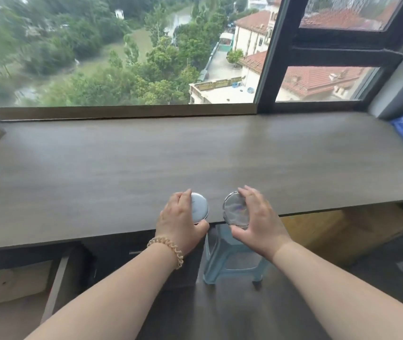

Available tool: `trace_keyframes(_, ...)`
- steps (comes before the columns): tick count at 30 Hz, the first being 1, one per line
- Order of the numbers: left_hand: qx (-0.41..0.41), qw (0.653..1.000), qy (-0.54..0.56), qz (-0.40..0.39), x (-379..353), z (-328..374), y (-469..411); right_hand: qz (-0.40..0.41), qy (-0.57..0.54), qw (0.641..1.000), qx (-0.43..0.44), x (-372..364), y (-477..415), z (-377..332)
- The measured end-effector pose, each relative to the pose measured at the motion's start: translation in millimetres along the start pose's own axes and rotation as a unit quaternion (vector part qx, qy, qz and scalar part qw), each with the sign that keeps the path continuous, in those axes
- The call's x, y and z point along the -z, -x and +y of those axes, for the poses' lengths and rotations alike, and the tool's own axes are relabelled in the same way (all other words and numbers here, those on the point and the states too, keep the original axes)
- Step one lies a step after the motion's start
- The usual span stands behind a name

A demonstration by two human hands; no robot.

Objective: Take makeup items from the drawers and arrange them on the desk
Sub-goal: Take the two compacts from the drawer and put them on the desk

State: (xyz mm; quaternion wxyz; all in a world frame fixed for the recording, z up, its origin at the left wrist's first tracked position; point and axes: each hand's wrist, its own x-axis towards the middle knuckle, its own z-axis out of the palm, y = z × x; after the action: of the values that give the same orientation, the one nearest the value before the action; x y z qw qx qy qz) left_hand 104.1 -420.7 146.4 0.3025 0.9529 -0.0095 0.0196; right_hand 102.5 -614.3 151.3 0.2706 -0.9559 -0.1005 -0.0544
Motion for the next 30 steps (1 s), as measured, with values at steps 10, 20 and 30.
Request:
trace_keyframes(10,-0.015,0.995,-0.091,-0.026,-44.1,40.9,-87.9,-0.030,-0.017,0.999,-0.040,-2.5,-73.4,74.2)
trace_keyframes(20,0.009,0.983,-0.175,-0.061,-90.6,42.1,-159.4,-0.079,0.030,0.992,-0.090,-13.9,-142.7,119.7)
trace_keyframes(30,0.081,0.978,-0.176,-0.073,-135.2,36.6,-194.1,-0.178,0.051,0.982,-0.037,-54.0,-188.9,158.3)
